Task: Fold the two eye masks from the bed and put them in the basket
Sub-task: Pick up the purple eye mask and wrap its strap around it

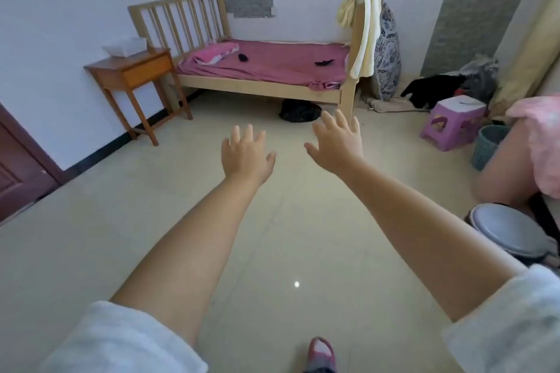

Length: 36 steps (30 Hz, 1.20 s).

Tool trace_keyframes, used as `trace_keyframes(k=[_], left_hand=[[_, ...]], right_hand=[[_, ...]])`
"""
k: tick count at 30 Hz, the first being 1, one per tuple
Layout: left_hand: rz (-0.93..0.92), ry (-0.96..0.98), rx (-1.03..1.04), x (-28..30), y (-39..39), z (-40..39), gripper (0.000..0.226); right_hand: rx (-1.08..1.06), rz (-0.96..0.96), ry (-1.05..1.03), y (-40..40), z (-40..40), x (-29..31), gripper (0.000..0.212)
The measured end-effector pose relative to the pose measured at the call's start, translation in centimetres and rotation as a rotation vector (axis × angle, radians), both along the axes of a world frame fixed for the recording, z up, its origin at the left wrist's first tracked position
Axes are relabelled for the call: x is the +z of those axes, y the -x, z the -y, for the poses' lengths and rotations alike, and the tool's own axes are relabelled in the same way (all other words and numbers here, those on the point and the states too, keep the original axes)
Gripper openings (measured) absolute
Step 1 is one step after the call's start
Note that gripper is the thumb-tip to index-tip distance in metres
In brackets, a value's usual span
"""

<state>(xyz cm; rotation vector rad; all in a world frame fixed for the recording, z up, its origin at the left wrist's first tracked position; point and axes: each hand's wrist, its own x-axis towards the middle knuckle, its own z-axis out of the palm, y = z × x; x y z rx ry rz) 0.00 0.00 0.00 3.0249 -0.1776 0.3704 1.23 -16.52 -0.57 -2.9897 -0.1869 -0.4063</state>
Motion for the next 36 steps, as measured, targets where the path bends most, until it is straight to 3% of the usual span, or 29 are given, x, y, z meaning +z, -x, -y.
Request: trace_keyframes(k=[5, 10, 18, 26, 36], left_hand=[[-0.115, -0.005, 0.028, -3.4, -12.2, -0.1, 0.051], [-0.164, -0.003, 0.037, -3.2, -25.6, 0.3, 0.051], [-0.172, 0.003, 0.043, -4.2, -45.5, -0.7, 0.051], [-0.142, 0.006, -0.042, -4.2, -70.5, -1.5, 0.05], [-0.198, 0.023, -0.149, -7.2, -101.3, 6.2, 0.052]], right_hand=[[-0.023, -0.105, 0.021, -11.9, 0.6, -3.3, 0.052], [-0.055, -0.161, 0.034, -25.3, 2.1, -3.0, 0.051], [-0.083, -0.215, 0.034, -45.0, 2.0, -4.5, 0.056], [-0.194, -0.208, -0.043, -67.9, 2.2, -5.4, 0.056], [-0.332, -0.221, -0.082, -95.4, 11.4, -7.7, 0.056]])
